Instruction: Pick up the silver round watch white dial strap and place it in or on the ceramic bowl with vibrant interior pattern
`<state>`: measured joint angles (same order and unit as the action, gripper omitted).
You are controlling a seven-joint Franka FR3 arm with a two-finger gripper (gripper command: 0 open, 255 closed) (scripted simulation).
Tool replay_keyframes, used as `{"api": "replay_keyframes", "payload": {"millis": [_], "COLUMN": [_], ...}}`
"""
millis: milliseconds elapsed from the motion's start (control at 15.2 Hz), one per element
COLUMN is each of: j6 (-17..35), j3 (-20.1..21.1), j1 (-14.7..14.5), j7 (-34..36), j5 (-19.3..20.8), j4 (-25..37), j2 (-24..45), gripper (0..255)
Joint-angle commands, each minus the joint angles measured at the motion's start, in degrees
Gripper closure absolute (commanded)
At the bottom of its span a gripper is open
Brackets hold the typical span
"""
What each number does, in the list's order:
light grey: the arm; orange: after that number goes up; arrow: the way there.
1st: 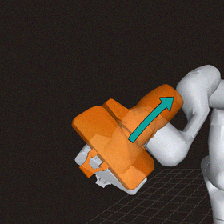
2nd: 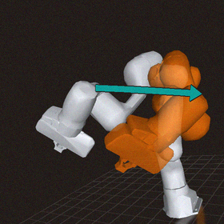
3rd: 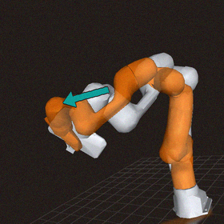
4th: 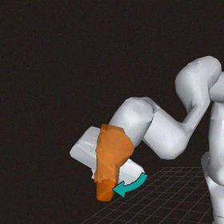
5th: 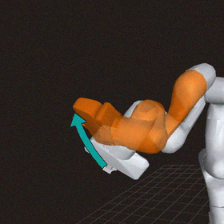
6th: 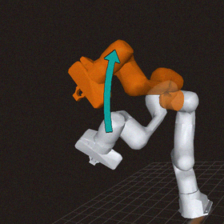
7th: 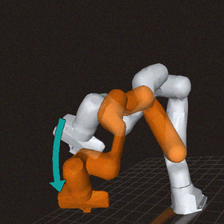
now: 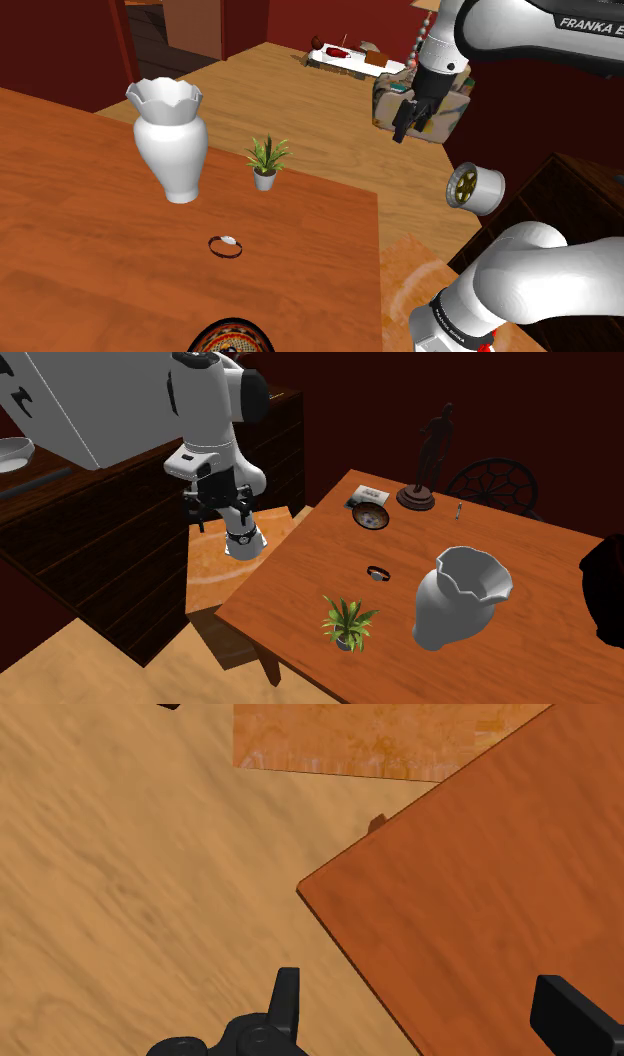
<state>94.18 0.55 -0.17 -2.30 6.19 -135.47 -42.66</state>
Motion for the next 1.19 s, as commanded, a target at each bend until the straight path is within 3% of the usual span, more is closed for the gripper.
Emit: {"api": "replay_keyframes", "payload": {"millis": [0,1122], "j6": [0.00,21.60], "j3": [0.00,14.67], "j1": [0.00,-10.22], "j7": [0.00,6.81], "j5": [0.00,-5.08], "j4": [0.00,-2.97], "j2": [0.00,15.35], "gripper": [0,0]}}
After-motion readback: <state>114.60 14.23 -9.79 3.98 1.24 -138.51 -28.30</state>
